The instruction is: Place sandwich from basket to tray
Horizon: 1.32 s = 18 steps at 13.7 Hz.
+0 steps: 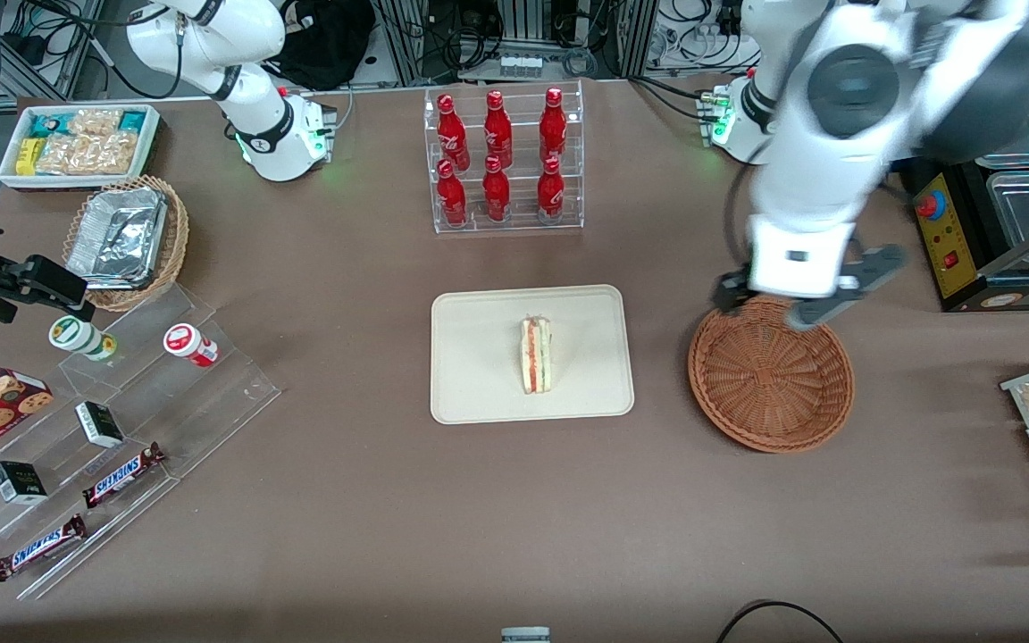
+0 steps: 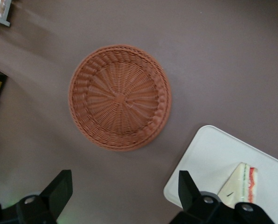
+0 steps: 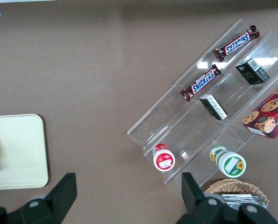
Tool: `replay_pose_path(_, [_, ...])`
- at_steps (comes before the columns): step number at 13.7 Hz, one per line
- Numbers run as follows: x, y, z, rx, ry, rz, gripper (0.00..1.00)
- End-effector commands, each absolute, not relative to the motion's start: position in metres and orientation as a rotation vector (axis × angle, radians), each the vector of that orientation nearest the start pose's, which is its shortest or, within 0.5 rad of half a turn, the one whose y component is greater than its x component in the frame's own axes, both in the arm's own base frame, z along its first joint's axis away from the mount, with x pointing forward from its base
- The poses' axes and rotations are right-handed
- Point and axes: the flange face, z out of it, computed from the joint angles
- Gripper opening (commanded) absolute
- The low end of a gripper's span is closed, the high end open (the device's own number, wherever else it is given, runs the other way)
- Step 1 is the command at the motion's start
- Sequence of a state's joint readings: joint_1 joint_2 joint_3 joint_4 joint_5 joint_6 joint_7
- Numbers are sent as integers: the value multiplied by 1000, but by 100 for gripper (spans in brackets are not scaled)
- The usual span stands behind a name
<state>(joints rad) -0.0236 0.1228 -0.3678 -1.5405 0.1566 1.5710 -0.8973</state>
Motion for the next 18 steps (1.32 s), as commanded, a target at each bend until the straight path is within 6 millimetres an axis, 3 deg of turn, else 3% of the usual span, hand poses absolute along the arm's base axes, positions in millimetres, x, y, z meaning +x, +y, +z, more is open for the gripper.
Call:
replay_pose_path(1, [542, -155, 592, -2932, -649, 68, 100])
replay_pose_path(3, [538, -120, 601, -2940, -521, 139, 100])
replay_pose_path(4, [538, -113, 602, -2952, -470, 150, 100])
replay_pose_path(9, [538, -44, 608, -3044, -349, 250, 100])
replay_pose_path(11, [537, -36, 614, -3067, -347, 235, 100])
replay_pose_path(15, [546, -40, 625, -3085, -350, 198, 100])
replay_pose_path(18, [538, -36, 639, -3109, -181, 186, 100])
